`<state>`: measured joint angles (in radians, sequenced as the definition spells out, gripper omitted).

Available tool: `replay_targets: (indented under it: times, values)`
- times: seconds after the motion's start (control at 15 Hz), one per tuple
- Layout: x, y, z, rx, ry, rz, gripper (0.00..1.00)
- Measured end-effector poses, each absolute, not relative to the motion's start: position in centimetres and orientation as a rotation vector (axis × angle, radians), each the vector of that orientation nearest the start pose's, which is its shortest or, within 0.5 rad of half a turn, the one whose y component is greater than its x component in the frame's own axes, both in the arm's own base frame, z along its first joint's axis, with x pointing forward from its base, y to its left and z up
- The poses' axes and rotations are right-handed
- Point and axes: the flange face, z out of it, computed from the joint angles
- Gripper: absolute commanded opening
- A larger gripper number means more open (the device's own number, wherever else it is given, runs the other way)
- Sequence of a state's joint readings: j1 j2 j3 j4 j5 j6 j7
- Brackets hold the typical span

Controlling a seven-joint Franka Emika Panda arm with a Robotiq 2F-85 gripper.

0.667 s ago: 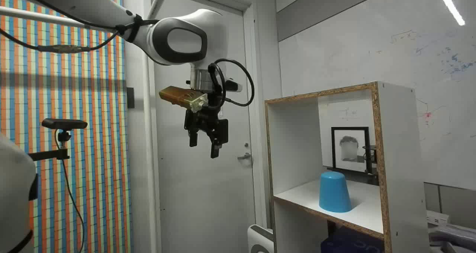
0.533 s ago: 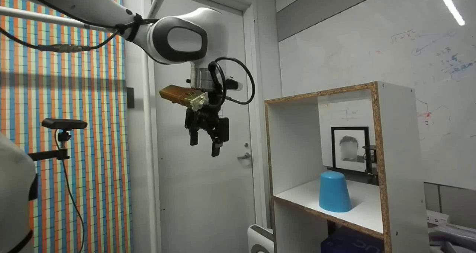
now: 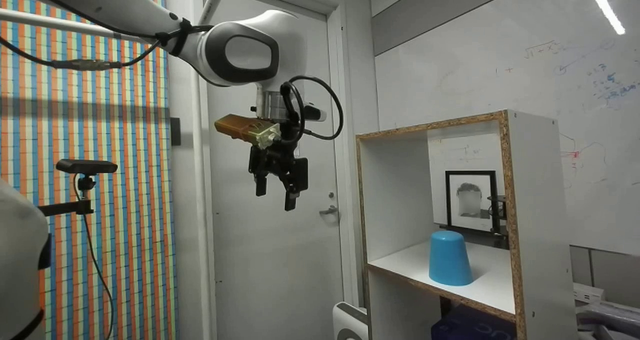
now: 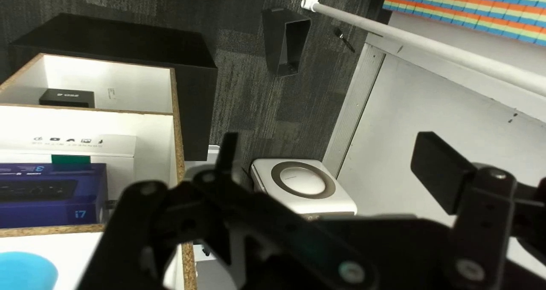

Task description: Pick up the light blue cup from the top compartment of the cabinet and put it on top of cabinet.

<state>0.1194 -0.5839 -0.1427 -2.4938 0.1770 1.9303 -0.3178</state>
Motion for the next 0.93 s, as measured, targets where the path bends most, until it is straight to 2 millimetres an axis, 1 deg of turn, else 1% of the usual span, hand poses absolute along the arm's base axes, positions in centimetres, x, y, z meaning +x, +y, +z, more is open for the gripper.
replay_targets:
  times: [0.13,0.27,0.4,0.47,0.53,0.6,0.73,0.87,0.93]
  values:
    - [36.6,0.0,47.5,-2.898,-0.393,-0.033,1.0]
    - [34.9,-0.6,45.9,-2.926,-0.405,0.005,1.0]
    - [32.9,-2.2,44.3,-2.969,-0.398,-0.006,1.0]
    - [32.1,-3.2,43.7,-2.998,-0.389,-0.049,1.0]
    - [31.3,-4.5,43.2,-3.027,-0.381,-0.107,1.0]
    - [30.9,-6.1,43.2,-3.049,-0.369,-0.176,1.0]
    - [30.9,-10.1,44.4,-3.076,-0.333,-0.347,1.0]
    - [31.0,-13.9,44.9,-3.069,-0.279,-0.537,1.0]
    - [31.2,-15.5,45.0,-3.059,-0.252,-0.633,1.0]
